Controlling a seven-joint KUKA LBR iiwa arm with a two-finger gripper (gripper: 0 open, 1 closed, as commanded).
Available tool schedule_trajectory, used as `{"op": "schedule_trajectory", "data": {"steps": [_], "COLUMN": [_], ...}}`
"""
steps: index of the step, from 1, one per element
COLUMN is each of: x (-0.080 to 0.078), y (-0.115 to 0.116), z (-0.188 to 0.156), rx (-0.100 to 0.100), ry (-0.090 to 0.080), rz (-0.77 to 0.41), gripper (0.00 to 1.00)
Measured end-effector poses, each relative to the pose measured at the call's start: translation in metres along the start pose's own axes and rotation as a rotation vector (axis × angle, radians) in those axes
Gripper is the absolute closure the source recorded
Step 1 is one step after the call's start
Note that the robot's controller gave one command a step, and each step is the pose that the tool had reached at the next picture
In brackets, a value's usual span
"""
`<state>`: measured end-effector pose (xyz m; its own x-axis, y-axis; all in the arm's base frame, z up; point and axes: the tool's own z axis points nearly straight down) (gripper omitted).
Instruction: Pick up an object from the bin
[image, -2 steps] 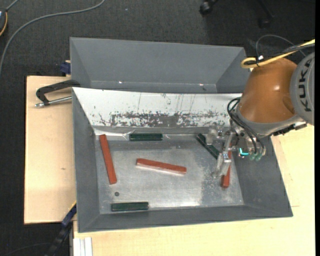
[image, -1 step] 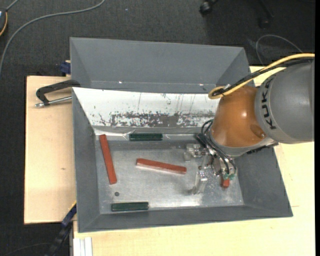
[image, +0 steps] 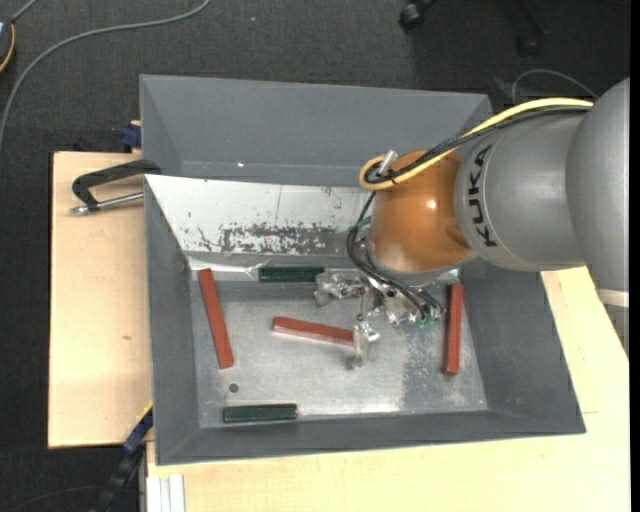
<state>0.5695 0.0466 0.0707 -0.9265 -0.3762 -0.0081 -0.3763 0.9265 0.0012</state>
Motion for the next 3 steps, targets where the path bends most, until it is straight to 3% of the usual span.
{"op": "schedule_trajectory", "data": {"steps": [1, 2, 3], "x": [-0.012, -0.012, 0.039], "y": [0.016, 0.016, 0.036], "z": [0.000, 0.000, -0.157], "rx": [0.001, 0.001, 0.003], "ry": [0.001, 0.002, -0.002], "rz": [-0.149, -0.148, -0.518], "gripper": [0.00, 1.00, 1.00]}}
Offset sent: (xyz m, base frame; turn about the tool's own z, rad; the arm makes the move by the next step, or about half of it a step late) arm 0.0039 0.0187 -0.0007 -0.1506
